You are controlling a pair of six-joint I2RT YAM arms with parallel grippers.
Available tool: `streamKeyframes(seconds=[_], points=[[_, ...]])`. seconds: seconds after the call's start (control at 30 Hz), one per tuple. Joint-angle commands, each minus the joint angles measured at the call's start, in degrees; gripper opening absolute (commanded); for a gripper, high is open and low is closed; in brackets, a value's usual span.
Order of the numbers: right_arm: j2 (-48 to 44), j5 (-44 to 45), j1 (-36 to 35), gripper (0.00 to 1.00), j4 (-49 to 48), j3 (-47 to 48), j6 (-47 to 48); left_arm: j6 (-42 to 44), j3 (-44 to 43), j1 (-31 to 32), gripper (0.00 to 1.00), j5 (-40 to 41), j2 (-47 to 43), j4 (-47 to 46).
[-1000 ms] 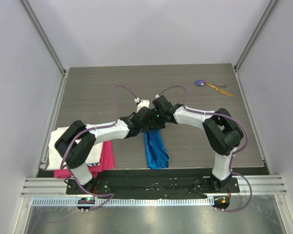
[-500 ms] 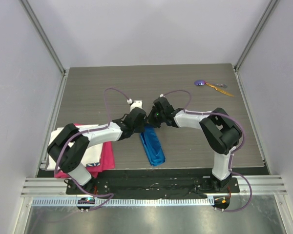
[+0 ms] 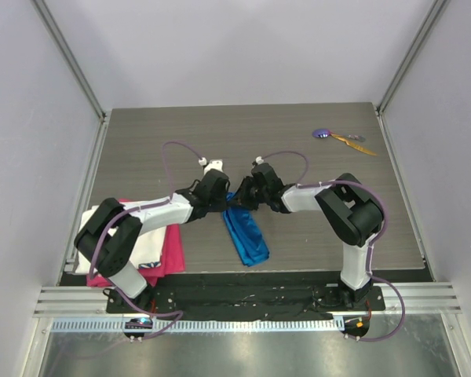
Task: Fold the napkin into a case and place the utensils inside
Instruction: Grasp the top corner of the smaller rectangle folded napkin at the center of the board.
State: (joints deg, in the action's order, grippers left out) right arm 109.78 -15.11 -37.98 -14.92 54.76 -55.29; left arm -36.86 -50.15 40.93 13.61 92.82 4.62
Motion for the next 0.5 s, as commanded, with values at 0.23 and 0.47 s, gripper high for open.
streamKeyframes(seconds=[0.23,0.47], points=[[-4.1,-1.0,-0.1,0.28,8.6,2.7,9.3,-0.1,-3.5,-1.1,0.19,0.4,-0.9,3.9],[-2.2,-2.3,0.0,0.1,7.7,4.4,9.9,0.5,-6.1,-1.0,0.26,0.9,0.9,5.6]])
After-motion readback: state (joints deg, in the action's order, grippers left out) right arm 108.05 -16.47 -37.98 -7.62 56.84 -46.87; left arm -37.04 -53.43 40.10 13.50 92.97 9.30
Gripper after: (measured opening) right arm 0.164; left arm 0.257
